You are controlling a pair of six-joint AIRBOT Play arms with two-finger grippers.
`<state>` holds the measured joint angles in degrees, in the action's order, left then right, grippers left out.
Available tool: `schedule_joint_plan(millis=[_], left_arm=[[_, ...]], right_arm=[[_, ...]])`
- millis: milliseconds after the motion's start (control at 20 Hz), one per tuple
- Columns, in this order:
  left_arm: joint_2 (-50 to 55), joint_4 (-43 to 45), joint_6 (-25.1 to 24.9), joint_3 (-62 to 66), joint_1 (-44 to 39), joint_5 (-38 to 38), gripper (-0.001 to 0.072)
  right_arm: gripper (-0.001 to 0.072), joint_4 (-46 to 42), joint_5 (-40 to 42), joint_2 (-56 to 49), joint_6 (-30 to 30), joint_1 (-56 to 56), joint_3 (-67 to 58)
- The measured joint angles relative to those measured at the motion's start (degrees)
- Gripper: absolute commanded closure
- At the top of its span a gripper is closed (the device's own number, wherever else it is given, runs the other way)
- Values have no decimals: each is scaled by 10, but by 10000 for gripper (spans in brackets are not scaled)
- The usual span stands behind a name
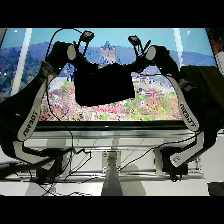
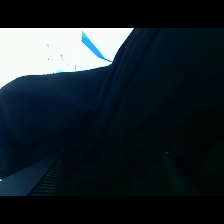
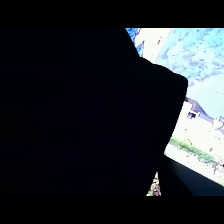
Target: Fold the clothes and pants, and hang the long-sleeved shirts on hangers.
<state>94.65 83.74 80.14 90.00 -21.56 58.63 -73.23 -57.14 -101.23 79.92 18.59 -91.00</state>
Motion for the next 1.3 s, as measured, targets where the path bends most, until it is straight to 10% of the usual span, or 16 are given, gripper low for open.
schedule_joint_plan(millis=[500, 1050, 1150, 1250, 1300], left_arm=[[0, 1, 0, 0, 1, 9, 8], [0, -8, 0, 0, 1, 10, 7], [0, -8, 0, 0, 1, 10, 8], [0, -8, 0, 0, 1, 10, 8], [0, -8, 0, 0, 1, 10, 8]], right_arm=[[22, -49, -56, -52, 111, -27, -14], [86, 388, -111, -152, 14, -92, -14], [296, 431, -110, -169, -7, -72, -14], [662, 450, -85, -178, -25, -52, -14], [690, 459, -70, -180, -31, -43, -14]])
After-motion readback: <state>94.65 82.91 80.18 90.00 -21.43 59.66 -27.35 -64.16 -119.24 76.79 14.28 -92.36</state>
